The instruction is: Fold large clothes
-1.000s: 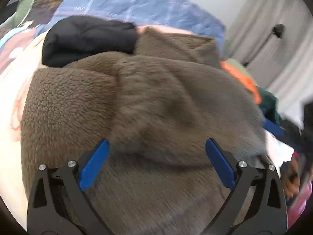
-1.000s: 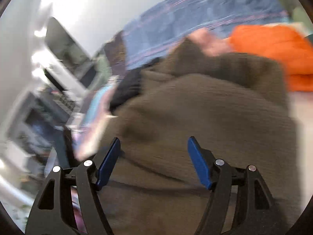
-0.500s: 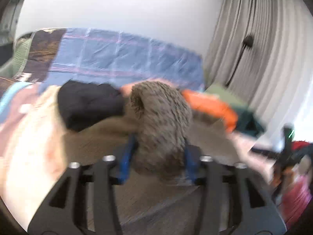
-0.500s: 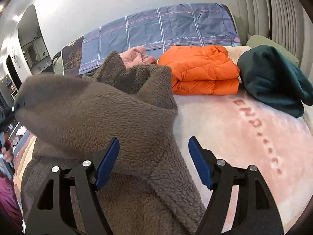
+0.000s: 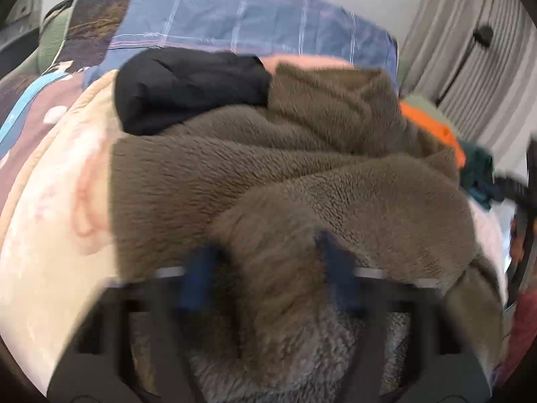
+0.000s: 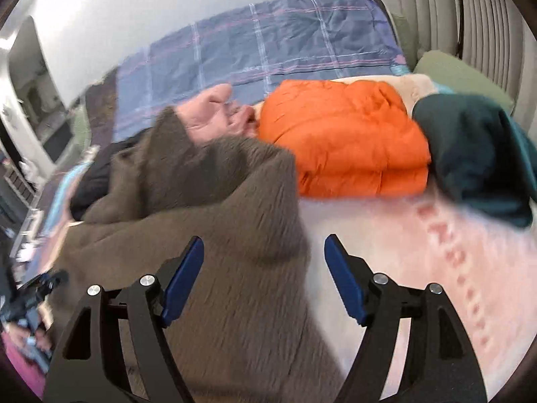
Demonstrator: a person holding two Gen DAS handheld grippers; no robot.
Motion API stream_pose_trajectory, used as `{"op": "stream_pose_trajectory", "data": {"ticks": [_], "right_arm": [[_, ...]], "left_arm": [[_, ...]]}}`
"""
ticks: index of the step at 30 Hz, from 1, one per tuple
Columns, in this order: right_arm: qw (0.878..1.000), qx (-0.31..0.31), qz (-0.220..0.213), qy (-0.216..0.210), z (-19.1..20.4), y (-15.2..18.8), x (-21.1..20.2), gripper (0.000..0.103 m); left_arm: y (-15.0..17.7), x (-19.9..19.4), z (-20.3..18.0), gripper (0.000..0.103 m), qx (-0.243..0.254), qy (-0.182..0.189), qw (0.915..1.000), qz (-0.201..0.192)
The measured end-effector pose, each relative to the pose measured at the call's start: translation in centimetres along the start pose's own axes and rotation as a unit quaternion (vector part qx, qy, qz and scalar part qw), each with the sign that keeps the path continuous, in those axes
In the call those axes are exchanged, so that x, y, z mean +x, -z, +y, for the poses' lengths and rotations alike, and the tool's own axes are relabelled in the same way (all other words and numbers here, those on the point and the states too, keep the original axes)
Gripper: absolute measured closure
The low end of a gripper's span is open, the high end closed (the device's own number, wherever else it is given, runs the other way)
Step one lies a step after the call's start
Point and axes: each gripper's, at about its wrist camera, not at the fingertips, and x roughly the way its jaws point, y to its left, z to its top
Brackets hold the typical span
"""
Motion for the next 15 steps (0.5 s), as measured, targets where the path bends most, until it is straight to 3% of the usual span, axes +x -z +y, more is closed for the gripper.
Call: {"op": "stream_pose_trajectory", "data": {"ticks": [2,3,4,5,8,10,12,13,14,15], "right_arm": [[0.999,-0.004,0.036,0.007,0.4,-1.1,2.9,0.030],[0.999,-0.006,0.049,0.013,0.7,-1.4,4.2,0.041],[0.998,-0.008,0.057,0.020,0.8,-1.5,5.0,0.085],[0.998,-0.002,0.060,0.026,0.7,-1.8,5.3,0.087],[0.999,0.033,-0.026,0.020,-0.7,-3.0,2.0,0.089],[0.998,0.056,-0.038,0.017,-2.1,-3.4,1.6,0.089],[0.997,0.073,-0.015,0.013,-3.7,-3.3,3.6,0.088],[0.997,0.071,-0.006,0.022,-4.0,-3.0,4.6,0.082],[0.997,0.061,0.005,0.044,-4.3,-2.4,5.9,0.067],[0.997,0.056,0.003,0.056,-4.4,-1.9,6.2,0.059]], "left_arm": [[-0.4,-0.8,-1.0,0.076,0.008,0.018,0.9996,-0.022],[-0.8,-1.8,-1.6,0.077,0.014,0.025,0.9988,-0.039],[-1.0,-2.7,-2.0,0.077,0.025,0.026,0.9978,-0.056],[-1.3,-4.1,-2.8,0.077,0.042,0.025,0.9957,-0.079],[-1.7,-8.0,-4.6,0.077,0.098,0.016,0.9846,-0.144],[-1.6,-8.3,-4.9,0.074,0.120,-0.015,0.9798,-0.159],[-1.3,-6.2,-4.3,0.064,0.129,-0.042,0.9812,-0.137],[-0.8,-3.6,-3.7,0.062,0.127,-0.058,0.9852,-0.100],[-0.1,-1.0,-3.1,0.060,0.123,-0.077,0.9875,-0.060],[1.0,1.8,-2.4,0.055,0.121,-0.102,0.9871,-0.024]]}}
